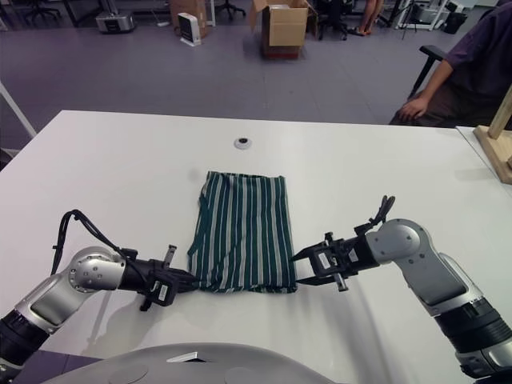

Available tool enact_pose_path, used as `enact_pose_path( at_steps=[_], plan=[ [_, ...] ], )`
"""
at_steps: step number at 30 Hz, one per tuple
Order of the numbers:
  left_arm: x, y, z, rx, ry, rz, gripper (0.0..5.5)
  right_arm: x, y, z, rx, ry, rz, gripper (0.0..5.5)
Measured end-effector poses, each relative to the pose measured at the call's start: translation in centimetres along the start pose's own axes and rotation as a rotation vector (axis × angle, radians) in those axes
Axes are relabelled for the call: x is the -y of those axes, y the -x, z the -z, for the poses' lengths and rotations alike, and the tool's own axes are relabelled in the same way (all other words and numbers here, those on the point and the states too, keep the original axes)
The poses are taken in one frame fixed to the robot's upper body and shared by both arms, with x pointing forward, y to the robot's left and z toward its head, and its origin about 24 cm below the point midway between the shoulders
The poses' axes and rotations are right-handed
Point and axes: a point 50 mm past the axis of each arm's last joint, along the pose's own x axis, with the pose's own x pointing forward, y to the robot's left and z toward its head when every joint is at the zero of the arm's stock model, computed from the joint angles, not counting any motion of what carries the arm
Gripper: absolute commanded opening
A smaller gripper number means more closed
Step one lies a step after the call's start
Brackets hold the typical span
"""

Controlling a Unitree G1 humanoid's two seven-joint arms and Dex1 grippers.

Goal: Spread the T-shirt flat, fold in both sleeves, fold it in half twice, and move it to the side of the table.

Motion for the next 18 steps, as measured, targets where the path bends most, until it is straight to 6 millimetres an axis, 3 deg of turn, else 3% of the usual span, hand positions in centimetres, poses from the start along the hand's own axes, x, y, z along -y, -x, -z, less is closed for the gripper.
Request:
enact_pose_path(
  at_steps=[12, 18],
  plan=[
    [-0.1, -0.1, 0.0, 0.006, 0.042, -0.002, 0.09, -1.2, -2.2, 0.6, -0.053, 0.067, -0.086, 1.99],
    [-0.1, 0.0, 0.0, 0.013, 0.066, -0.005, 0.09, -1.1, -2.3, 0.6, -0.057, 0.068, -0.079, 0.87]
  ],
)
